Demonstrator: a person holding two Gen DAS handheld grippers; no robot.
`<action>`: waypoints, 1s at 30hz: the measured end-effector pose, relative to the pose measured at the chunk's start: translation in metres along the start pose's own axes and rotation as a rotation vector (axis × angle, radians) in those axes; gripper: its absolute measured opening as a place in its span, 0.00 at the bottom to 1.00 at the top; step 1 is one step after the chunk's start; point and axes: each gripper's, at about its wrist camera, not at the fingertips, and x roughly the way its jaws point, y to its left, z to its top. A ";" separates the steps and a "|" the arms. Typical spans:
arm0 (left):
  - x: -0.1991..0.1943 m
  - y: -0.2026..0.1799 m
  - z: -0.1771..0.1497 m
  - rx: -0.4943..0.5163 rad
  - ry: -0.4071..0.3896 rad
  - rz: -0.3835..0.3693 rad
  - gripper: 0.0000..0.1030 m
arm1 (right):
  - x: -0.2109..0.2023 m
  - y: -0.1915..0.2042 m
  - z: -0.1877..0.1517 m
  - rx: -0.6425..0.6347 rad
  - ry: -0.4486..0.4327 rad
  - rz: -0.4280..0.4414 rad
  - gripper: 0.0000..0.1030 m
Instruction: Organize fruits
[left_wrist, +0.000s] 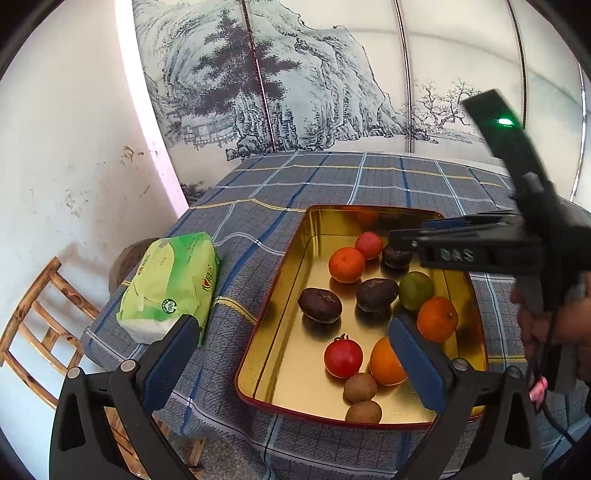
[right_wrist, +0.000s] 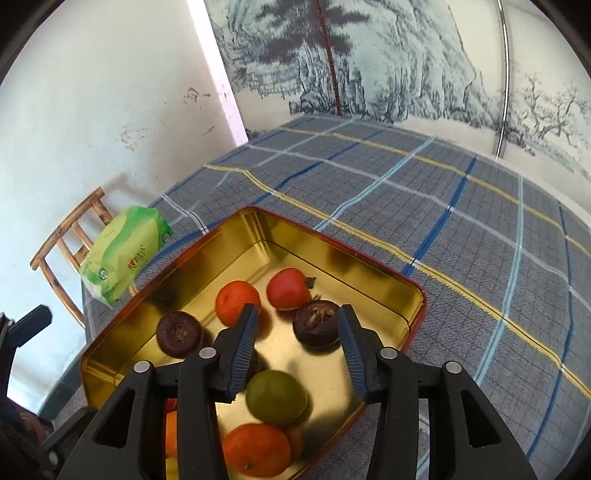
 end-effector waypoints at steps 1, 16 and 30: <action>-0.001 0.000 0.000 -0.004 -0.004 0.004 0.99 | -0.004 0.001 -0.001 -0.007 -0.012 -0.009 0.51; -0.066 0.011 0.010 -0.067 -0.175 -0.002 1.00 | -0.129 0.033 -0.046 -0.109 -0.286 -0.184 0.78; -0.158 0.026 0.039 -0.185 -0.367 -0.120 1.00 | -0.223 0.061 -0.079 -0.135 -0.502 -0.295 0.90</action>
